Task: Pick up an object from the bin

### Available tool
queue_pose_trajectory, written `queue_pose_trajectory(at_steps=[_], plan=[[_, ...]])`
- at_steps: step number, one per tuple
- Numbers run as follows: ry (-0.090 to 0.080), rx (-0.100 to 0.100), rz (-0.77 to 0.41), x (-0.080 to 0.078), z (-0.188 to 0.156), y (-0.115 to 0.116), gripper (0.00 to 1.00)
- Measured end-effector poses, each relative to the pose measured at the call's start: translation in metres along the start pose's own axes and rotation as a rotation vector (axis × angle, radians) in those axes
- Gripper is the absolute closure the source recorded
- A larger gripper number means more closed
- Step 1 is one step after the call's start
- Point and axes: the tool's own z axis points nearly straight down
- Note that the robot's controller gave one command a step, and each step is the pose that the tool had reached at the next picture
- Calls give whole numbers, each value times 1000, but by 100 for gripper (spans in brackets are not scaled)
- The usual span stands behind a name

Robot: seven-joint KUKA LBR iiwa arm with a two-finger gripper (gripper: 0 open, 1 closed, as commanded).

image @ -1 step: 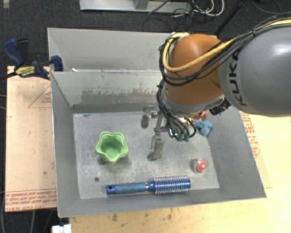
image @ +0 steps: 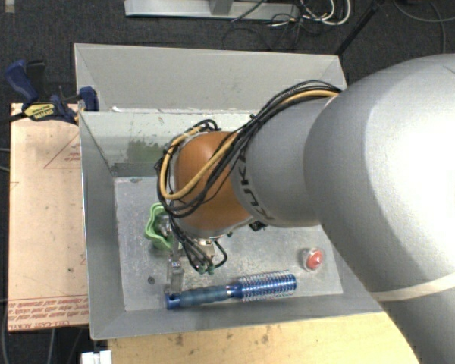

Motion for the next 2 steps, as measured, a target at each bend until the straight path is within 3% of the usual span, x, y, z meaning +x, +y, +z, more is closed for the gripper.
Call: queue_pose_trajectory(at_steps=[1,2], plan=[[-9,-2,7,-4,-6,-2,100],[-13,-1,-19,-20,-204,2,100]])
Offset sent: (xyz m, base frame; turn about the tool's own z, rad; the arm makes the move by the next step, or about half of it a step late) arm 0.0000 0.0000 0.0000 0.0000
